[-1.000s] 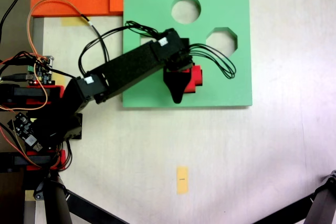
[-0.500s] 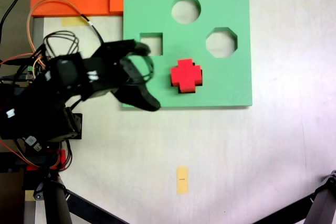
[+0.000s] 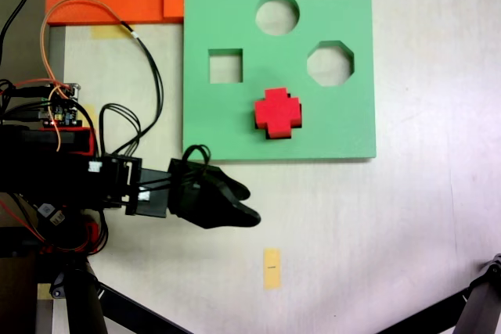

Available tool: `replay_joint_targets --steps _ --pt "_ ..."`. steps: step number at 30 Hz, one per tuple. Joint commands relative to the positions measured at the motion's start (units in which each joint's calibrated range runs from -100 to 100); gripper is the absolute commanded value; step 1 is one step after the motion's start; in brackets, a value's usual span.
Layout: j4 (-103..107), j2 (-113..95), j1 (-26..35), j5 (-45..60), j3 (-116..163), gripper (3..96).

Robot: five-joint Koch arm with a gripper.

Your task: Put the cross columnar block into the corresponding hole

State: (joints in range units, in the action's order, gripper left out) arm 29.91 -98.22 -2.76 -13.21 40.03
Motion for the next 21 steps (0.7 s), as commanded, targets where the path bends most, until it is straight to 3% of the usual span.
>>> replay_joint_targets --steps 1,4,8,14,21 --pt "-26.68 -1.78 1.81 5.76 21.29 51.4" --pt "-41.90 -1.78 1.95 7.33 42.12 50.5" --pt "-43.53 -1.78 3.03 8.55 59.87 49.0" --pt "-30.05 -1.78 3.66 9.43 59.97 48.1" --pt "-30.82 -1.78 3.52 9.13 59.97 48.6"
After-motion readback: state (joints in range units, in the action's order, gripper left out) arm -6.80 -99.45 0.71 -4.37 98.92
